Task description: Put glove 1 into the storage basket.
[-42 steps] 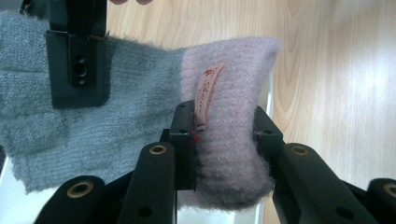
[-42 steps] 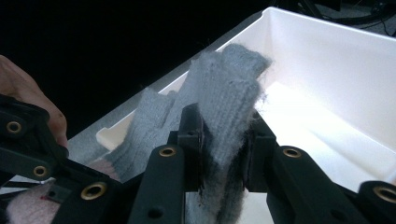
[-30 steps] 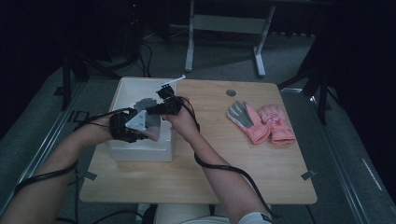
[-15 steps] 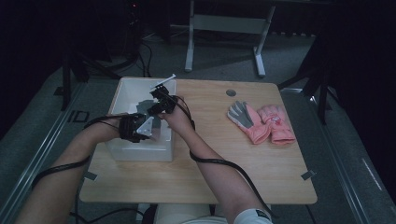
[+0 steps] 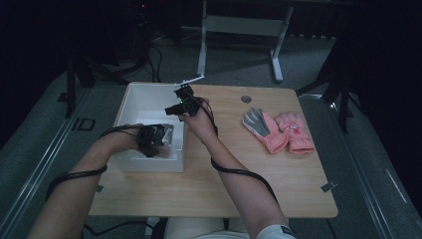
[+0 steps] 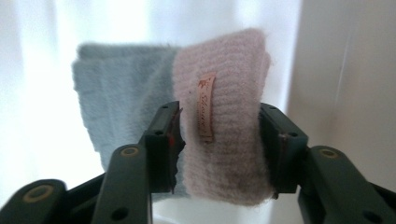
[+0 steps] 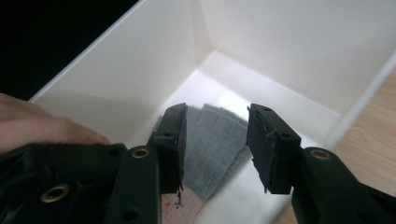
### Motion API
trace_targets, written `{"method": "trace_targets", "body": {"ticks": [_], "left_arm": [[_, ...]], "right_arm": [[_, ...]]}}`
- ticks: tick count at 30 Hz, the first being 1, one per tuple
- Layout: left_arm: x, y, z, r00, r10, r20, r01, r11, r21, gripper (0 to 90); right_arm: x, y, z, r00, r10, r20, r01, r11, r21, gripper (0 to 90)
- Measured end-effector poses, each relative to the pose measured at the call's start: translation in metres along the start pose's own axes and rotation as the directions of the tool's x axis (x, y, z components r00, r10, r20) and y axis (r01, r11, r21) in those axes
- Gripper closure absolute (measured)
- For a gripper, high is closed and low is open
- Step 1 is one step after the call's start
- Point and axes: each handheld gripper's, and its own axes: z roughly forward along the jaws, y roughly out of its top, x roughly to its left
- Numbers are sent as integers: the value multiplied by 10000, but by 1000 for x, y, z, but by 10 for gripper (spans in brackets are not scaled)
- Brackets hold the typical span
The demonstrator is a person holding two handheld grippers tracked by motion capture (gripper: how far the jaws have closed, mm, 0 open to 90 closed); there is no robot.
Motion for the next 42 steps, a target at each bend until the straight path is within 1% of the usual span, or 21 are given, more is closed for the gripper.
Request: {"method": "trace_targets", "body": {"ticks": [1, 8, 9, 10, 14, 16, 18, 22, 23, 24, 27, 28, 29, 30, 32, 33, 35, 37, 38, 41, 42], "left_arm": [[2, -1, -4, 9995, -328, -13, 328, 9994, -112, 497], [9, -4, -28, 9942, -1041, -278, 1021, 9927, -634, 427], [10, -5, -35, 9918, -1211, -409, 1178, 9901, -765, 427], [10, -6, -42, 9871, -1551, -408, 1502, 9832, -1034, 427], [10, -2, -52, 9802, -1934, -421, 1869, 9744, -1253, 427], [10, -1, -54, 9799, -1959, -375, 1895, 9729, -1324, 427], [8, 8, -60, 9765, -2146, -209, 2080, 9631, -1707, 426], [8, 17, -65, 9740, -2261, -170, 2182, 9550, -2008, 427], [9, 22, -70, 9725, -2327, -100, 2246, 9482, -2245, 428], [11, 29, -75, 9683, -2499, -29, 2408, 9363, -2556, 428], [13, 38, -83, 9664, -2572, 5, 2458, 9229, -2965, 428], [13, 38, -83, 9664, -2572, 5, 2458, 9229, -2965, 428], [14, 42, -84, 9646, -2636, 25, 2510, 9156, -3142, 428], [16, 49, -88, 9584, -2852, 112, 2719, 9007, -3389, 428], [19, 55, -89, 9442, -3291, 115, 3118, 8822, -3528, 430], [19, 55, -89, 9442, -3291, 115, 3118, 8822, -3528, 429], [21, 63, -90, 9330, -3594, 189, 3411, 8665, -3644, 429], [21, 71, -89, 9328, -3600, 193, 3430, 8698, -3547, 429], [20, 79, -87, 9352, -3541, 109, 3356, 8757, -3472, 429], [19, 86, -85, 9376, -3473, 194, 3325, 8785, -3431, 429], [17, 92, -83, 9358, -3505, 374, 3404, 8710, -3543, 428]], "right_arm": [[-3, -1, -7, 10000, 44, -46, -45, 9999, -137, 574], [-13, -8, -39, 9998, -174, -40, 173, 9989, -426, 538], [-13, -8, -39, 9998, -174, -40, 173, 9989, -426, 538], [-16, -15, -51, 9997, -207, -161, 198, 9984, -526, 535], [-20, -26, -67, 9991, -389, -160, 377, 9966, -732, 531], [-23, -34, -77, 9988, -471, -93, 461, 9951, -869, 532], [-28, -42, -88, 9987, -508, -21, 504, 9938, -993, 535], [-34, -52, -99, 9978, -647, 106, 655, 9916, -1114, 539], [-39, -61, -108, 9973, -707, 211, 727, 9904, -1178, 540], [-42, -65, -111, 9965, -793, 282, 822, 9889, -1237, 542], [-51, -76, -121, 9944, -942, 470, 997, 9861, -1332, 542], [-51, -76, -121, 9944, -942, 470, 997, 9861, -1332, 542], [-59, -83, -127, 9937, -908, 663, 990, 9861, -1336, 545], [-63, -87, -130, 9938, -867, 689, 955, 9860, -1369, 546], [-71, -93, -136, 9939, -770, 793, 877, 9861, -1413, 547], [-71, -93, -136, 9939, -770, 793, 877, 9861, -1413, 547], [-84, -103, -144, 9938, -558, 962, 696, 9867, -1466, 548], [-92, -108, -148, 9930, -462, 1085, 621, 9871, -1476, 549], [-95, -111, -150, 9928, -418, 1127, 582, 9874, -1469, 550], [-101, -115, -153, 9924, -294, 1196, 467, 9884, -1442, 564], [-106, -119, -156, 9931, -182, 1161, 335, 9907, -1317, 587]]}}
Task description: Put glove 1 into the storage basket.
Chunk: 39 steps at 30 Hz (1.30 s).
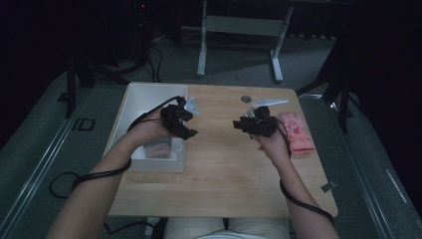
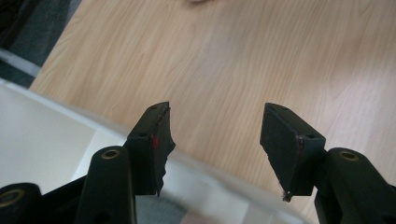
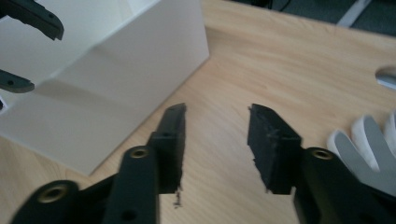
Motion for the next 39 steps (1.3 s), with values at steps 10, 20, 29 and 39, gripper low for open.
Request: {"method": "trace_targets", "body": {"ticks": [10, 20, 29, 39], "left_arm": [[-29, 21, 15, 9977, 55, 678, -39, 9997, -242, 120], [-71, 28, 33, 9944, -877, 594, 906, 9947, -484, 21], [-107, 15, 52, 9850, -1109, 1320, 1109, 9938, 74, 52], [-145, -23, 77, 9780, -1799, 1059, 1789, 9837, 184, 22]], "right_arm": [[-23, -14, -19, 9982, -222, 560, 228, 9997, -100, 560], [-45, -26, -36, 9948, -99, 1013, 111, 9999, -114, 560], [-59, -35, -45, 9938, -48, 1111, 53, 10000, -42, 567], [-71, -42, -39, 9849, -776, 1545, 737, 9968, 308, 567]]}}
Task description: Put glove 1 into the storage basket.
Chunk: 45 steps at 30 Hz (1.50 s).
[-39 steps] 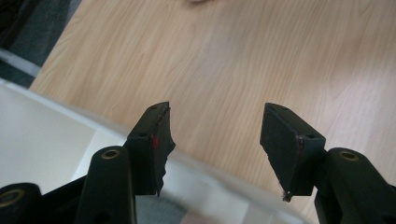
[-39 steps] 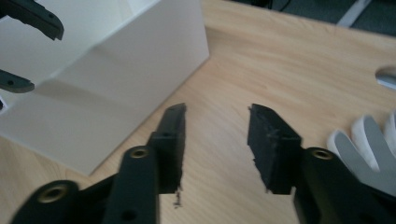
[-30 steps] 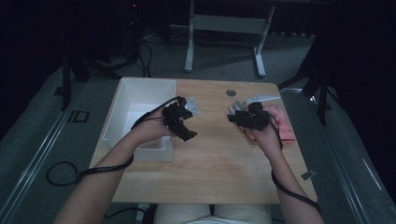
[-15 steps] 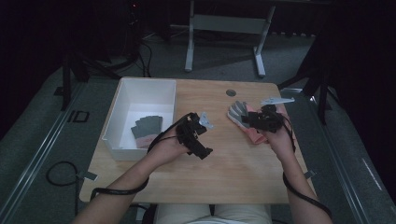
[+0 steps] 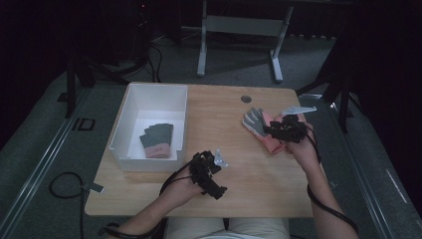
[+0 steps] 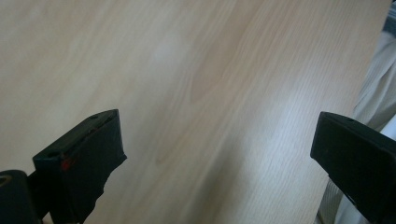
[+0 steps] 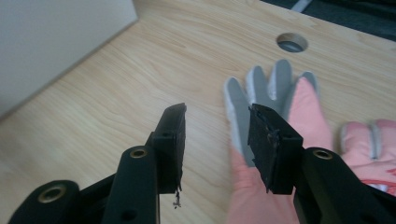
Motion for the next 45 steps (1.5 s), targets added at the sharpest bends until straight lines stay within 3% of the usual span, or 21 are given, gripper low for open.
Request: {"method": "trace_targets", "body": {"ticks": [5, 10, 13, 16, 19, 22, 26, 27, 28, 32, 35, 39, 42, 45], "left_arm": [[-3, -25, 10, 9981, -608, 24, 609, 9974, -395, 22], [-11, -45, 19, 9972, -584, -459, 554, 9964, -634, 12], [-15, -55, 22, 9943, -665, -838, 557, 9907, -1243, 12], [-20, -61, 22, 9906, -336, -1326, 111, 9860, -1664, 12], [-23, -66, 22, 9931, -677, -956, 460, 9758, -2136, 12], [-25, -71, 23, 9892, -982, -1086, 700, 9687, -2382, 12], [-25, -75, 21, 9828, -1139, -1454, 723, 9616, -2647, 12], [-23, -76, 22, 9803, -1191, -1578, 762, 9641, -2544, 12], [-22, -77, 22, 9791, -1240, -1610, 786, 9617, -2626, 12], [-20, -77, 21, 9792, -1240, -1607, 761, 9583, -2755, 12], [-20, -77, 22, 9812, -1184, -1526, 719, 9573, -2799, 12], [-20, -77, 22, 9832, -1160, -1410, 721, 9562, -2836, 12], [-21, -77, 22, 9840, -1160, -1351, 731, 9550, -2873, 12], [-21, -77, 23, 9851, -1093, -1327, 683, 9571, -2814, 12]], "right_arm": [[-9, -1, 13, 9994, -327, 126, 324, 9992, 236, 590], [-9, 3, 30, 9941, -1067, -184, 1073, 9934, 394, 634], [-9, 8, 39, 9919, -1267, -46, 1268, 9902, 584, 647], [-10, 13, 50, 9870, -1564, 369, 1525, 9841, 914, 650], [-14, 15, 61, 9842, -1678, 571, 1600, 9796, 1215, 656], [-20, 14, 66, 9838, -1639, 720, 1531, 9787, 1368, 668], [-25, 11, 72, 9823, -1716, 747, 1578, 9741, 1622, 682], [-27, 9, 75, 9831, -1726, 614, 1597, 9716, 1745, 682], [-27, 6, 81, 9808, -1870, 550, 1732, 9656, 1939, 682], [-30, 0, 93, 9734, -2184, 693, 1955, 9495, 2455, 669], [-34, -8, 104, 9665, -2452, 759, 2126, 9305, 2983, 666], [-36, -12, 112, 9744, -2145, 676, 1840, 9332, 3087, 733], [-37, -11, 113, 9847, -1439, 985, 1059, 9422, 3178, 795], [-33, -9, 113, 9838, -1045, 1455, 530, 9456, 3209, 847]]}}
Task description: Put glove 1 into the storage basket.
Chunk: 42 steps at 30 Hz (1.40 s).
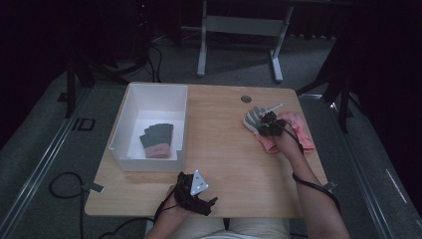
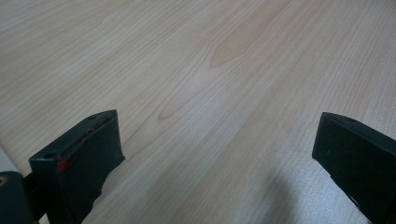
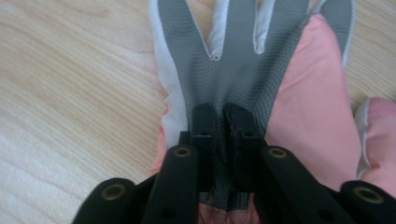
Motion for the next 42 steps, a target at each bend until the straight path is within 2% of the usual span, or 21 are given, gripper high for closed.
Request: {"method": "trace_targets", "body": {"ticks": [3, 6, 7, 10, 12, 14, 17, 18, 19, 20, 22, 23, 24, 27, 28, 31, 32, 34, 36, 39, 42], "left_arm": [[0, 0, 1, 10000, 30, 14, -30, 10000, 82, 12], [0, 0, 1, 10000, 57, -30, -57, 10000, 43, 12], [0, 0, 1, 10000, 57, -51, -57, 10000, 1, 12], [0, 1, 0, 10000, 30, -46, -30, 10000, -10, 12], [0, 1, 0, 10000, 66, -61, -67, 10000, -63, 12], [1, 1, 1, 10000, 60, -48, -60, 10000, -39, 12], [0, 2, 2, 9998, 172, -42, -172, 9998, -88, 12], [-1, 2, 2, 9998, 166, -71, -167, 9997, -156, 12], [-1, 3, 1, 9999, 156, -55, -157, 9997, -188, 12], [-1, 3, 1, 9998, 197, -53, -198, 9996, -198, 12], [-2, 4, 0, 9995, 271, -146, -275, 9993, -264, 12], [-2, 4, 0, 9995, 299, -139, -303, 9991, -282, 12], [-2, 4, -1, 9995, 284, -167, -289, 9992, -287, 12], [-2, 4, -1, 9993, 321, -167, -326, 9991, -277, 12], [-2, 4, -1, 9993, 340, -171, -345, 9990, -290, 12], [-3, 4, 0, 9993, 360, -112, -362, 9991, -234, 12], [-3, 4, 0, 9992, 397, -99, -399, 9990, -215, 12], [-4, 4, 1, 9989, 454, -119, -456, 9987, -205, 12], [-3, 3, 1, 9987, 484, -126, -486, 9987, -167, 12], [-3, 3, 0, 9991, 414, -91, -416, 9988, -263, 12], [-3, 3, -1, 9992, 390, -78, -393, 9988, -305, 12]], "right_arm": [[1, 4, -11, 9980, 613, 152, -610, 9980, -188, 874], [3, 6, -37, 9925, 1218, -101, -1222, 9880, -943, 878], [4, 7, -48, 9894, 1430, -248, -1449, 9818, -1224, 878], [14, 7, -86, 9836, 1739, -480, -1802, 9588, -2194, 878], [26, 6, -112, 9787, 1909, -749, -2045, 9362, -2858, 877], [39, 1, -138, 9662, 2406, -929, -2579, 9010, -3488, 876], [64, -7, -165, 9577, 2542, -1351, -2870, 8801, -3783, 875], [71, -11, -171, 9557, 2605, -1369, -2936, 8762, -3822, 875], [77, -15, -175, 9511, 2735, -1435, -3083, 8674, -3905, 875], [84, -20, -178, 9496, 2844, -1319, -3135, 8621, -3981, 875], [95, -29, -177, 9440, 3029, -1312, -3299, 8552, -3998, 875], [100, -33, -174, 9419, 3103, -1288, -3358, 8557, -3937, 876], [105, -38, -170, 9356, 3268, -1337, -3529, 8531, -3844, 876], [115, -47, -149, 9256, 3539, -1343, -3784, 8586, -3457, 876], [118, -49, -141, 9250, 3591, -1245, -3799, 8643, -3296, 876], [123, -53, -118, 9114, 3918, -1260, -4115, 8630, -2931, 876], [124, -53, -111, 9038, 4067, -1329, -4279, 8596, -2794, 876], [126, -52, -98, 8971, 4181, -1431, -4415, 8623, -2480, 876], [130, -50, -85, 8860, 4299, -1737, -4596, 8638, -2062, 876], [138, -44, -69, 8893, 4214, -1777, -4492, 8779, -1661, 875], [142, -37, -58, 8849, 4342, -1687, -4588, 8751, -1541, 871]]}}
